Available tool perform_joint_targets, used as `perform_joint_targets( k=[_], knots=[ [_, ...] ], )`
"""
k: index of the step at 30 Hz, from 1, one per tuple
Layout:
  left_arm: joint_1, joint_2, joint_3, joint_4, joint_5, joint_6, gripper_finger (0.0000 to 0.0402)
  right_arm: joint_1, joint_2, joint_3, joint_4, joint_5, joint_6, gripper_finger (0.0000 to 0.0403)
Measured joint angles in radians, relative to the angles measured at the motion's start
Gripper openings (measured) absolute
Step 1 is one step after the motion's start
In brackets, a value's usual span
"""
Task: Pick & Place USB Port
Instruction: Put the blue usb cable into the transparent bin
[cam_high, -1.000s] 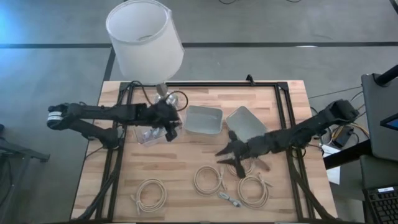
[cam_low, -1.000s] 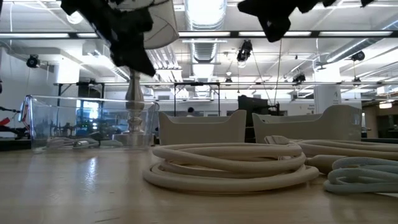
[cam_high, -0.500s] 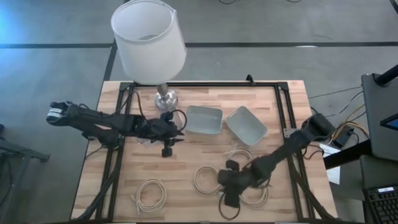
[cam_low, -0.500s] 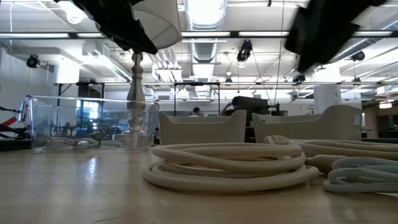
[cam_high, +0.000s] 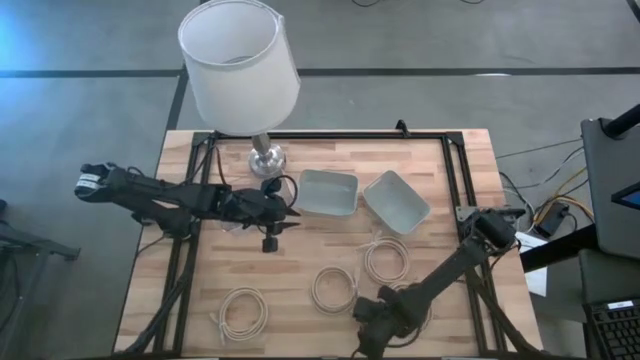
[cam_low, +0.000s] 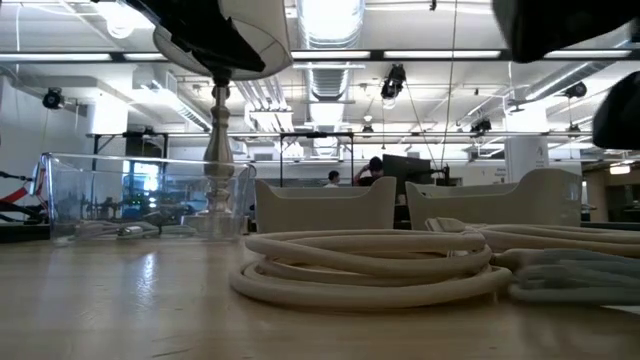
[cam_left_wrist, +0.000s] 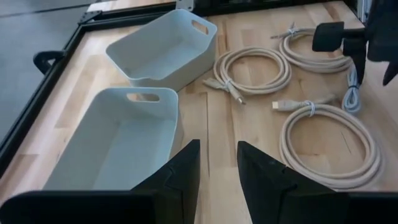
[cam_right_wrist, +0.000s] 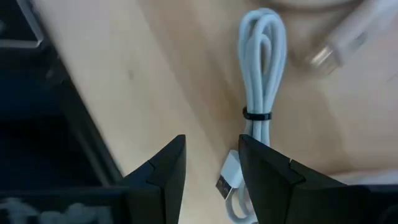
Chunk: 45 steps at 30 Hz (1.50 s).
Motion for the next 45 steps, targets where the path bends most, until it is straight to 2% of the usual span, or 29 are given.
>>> perform_joint_targets(
  k=[7,13,23,39,45],
  knots=[
    [0.000,0.000,0.000,0.003,0.001,0.002,0.0108,-0.005,-0.027,0.029,-0.065,0.018,-0.016,0.0146],
    [0.000,0.000,0.000,0.003,0.001,0.014,0.0108,-0.008,-0.065,0.020,-0.126,0.165,-0.057,0.0146],
    [0.000,0.000,0.000,0.002,0.002,0.013,0.0108,-0.035,-0.015,-0.010,-0.111,0.027,-0.060,0.0132],
    [0.000,0.000,0.000,-0.002,0.002,-0.001,0.0108,-0.037,-0.042,0.004,-0.084,0.053,-0.134,0.0123],
    [0.000,0.000,0.000,-0.019,0.002,-0.003,0.0108,-0.037,-0.017,-0.015,-0.066,0.009,-0.135,0.0123]
  ],
)
